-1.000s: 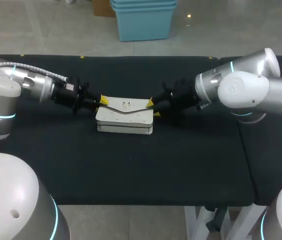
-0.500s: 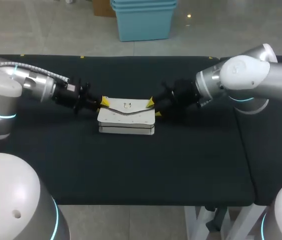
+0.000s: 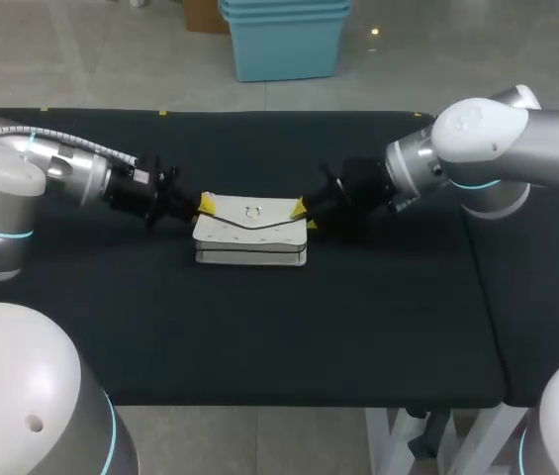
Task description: Pick up the bag, open it, inspect its contents, close it, and place it on the opposite side
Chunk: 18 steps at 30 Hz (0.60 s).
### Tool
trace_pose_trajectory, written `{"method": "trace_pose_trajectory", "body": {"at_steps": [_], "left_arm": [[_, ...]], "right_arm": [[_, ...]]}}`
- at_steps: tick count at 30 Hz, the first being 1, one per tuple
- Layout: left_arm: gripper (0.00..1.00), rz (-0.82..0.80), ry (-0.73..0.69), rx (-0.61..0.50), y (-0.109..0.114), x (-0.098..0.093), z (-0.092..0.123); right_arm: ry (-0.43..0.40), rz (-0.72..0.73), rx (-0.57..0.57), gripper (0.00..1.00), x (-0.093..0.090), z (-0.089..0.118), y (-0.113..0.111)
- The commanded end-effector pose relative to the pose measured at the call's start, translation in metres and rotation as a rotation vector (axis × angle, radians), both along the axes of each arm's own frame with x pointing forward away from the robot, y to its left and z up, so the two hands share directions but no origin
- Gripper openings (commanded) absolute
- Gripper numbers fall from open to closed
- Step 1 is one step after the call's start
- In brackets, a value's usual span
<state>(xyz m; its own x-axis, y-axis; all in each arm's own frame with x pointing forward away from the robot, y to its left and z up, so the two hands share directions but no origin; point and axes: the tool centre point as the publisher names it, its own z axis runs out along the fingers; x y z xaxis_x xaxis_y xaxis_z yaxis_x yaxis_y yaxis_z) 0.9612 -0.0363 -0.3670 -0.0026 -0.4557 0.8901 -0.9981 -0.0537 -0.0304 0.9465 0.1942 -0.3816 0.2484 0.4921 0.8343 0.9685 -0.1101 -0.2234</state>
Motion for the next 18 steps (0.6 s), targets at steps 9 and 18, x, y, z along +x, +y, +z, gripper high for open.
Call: {"method": "trace_pose_trajectory", "body": {"at_steps": [9, 18], "left_arm": [[1.00, -0.008, -0.059, -0.039, 0.002, -0.021, 0.026], [0.60, -0.023, -0.037, -0.034, -0.002, -0.029, 0.020]], "right_arm": [[-0.019, -0.028, -0.050, 1.00, 0.002, 0.012, -0.016], [-0.075, -0.069, -0.217, 1.00, 0.008, 0.023, -0.047]]}}
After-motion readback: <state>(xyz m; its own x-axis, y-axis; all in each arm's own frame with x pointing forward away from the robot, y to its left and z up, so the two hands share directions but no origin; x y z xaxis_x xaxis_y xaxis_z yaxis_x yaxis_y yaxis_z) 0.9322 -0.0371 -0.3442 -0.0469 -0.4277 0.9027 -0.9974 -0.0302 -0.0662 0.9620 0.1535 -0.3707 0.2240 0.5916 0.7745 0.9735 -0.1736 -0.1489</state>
